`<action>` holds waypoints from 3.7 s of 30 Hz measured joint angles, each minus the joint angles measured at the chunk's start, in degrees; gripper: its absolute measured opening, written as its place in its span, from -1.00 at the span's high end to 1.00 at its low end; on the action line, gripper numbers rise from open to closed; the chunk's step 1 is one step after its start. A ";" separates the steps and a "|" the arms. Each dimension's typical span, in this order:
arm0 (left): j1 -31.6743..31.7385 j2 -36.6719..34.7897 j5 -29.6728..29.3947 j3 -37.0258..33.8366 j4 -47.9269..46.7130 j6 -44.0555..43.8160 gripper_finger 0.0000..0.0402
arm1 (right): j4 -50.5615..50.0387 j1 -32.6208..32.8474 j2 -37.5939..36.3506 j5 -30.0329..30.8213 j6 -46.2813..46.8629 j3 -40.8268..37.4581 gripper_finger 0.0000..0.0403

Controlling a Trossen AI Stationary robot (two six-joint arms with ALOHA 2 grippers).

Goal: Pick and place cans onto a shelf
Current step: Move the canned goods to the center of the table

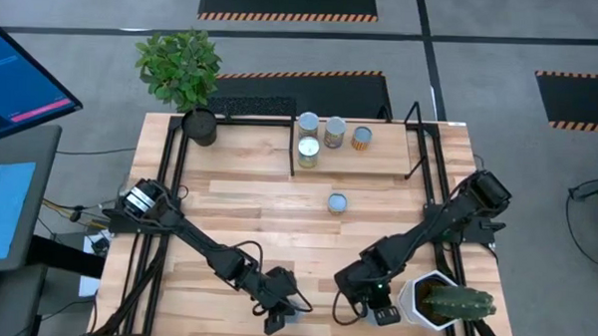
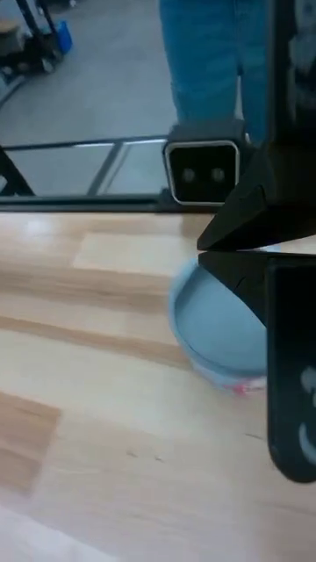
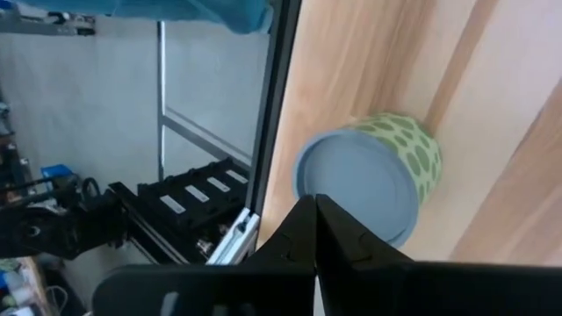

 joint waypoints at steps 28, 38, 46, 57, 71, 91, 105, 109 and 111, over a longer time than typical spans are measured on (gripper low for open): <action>9.29 2.51 -14.66 1.74 -8.42 12.79 1.00 | -0.93 0.04 0.48 1.38 1.53 0.00 0.93; 9.44 1.04 -13.47 20.10 -33.93 18.55 1.00 | -0.92 0.63 0.46 1.45 2.71 0.00 0.90; 1.69 0.98 -10.33 26.07 -48.71 18.54 1.00 | -0.71 3.88 0.46 5.84 3.42 0.00 0.92; -10.58 1.09 -18.02 25.59 -56.59 4.27 1.00 | -0.65 4.88 0.46 11.48 6.36 -0.01 0.95; -15.15 1.09 -22.82 25.59 -59.47 -5.81 1.00 | -0.15 4.78 5.62 8.60 6.01 0.00 0.94; -14.78 1.09 -24.83 25.61 -59.71 -5.18 1.00 | -14.34 -9.60 4.22 17.01 -5.38 -0.04 0.93; -14.78 1.09 -27.27 25.61 -59.71 -4.26 1.00 | -22.85 -27.39 4.32 19.62 -20.39 -0.17 0.93; -14.78 1.09 -28.05 25.61 -59.71 -3.20 1.00 | -27.36 -33.12 4.62 20.51 -24.84 0.86 0.92; -14.70 1.09 -28.15 25.61 -59.73 -2.28 1.00 | -30.98 -35.48 4.79 21.59 -27.28 3.14 0.91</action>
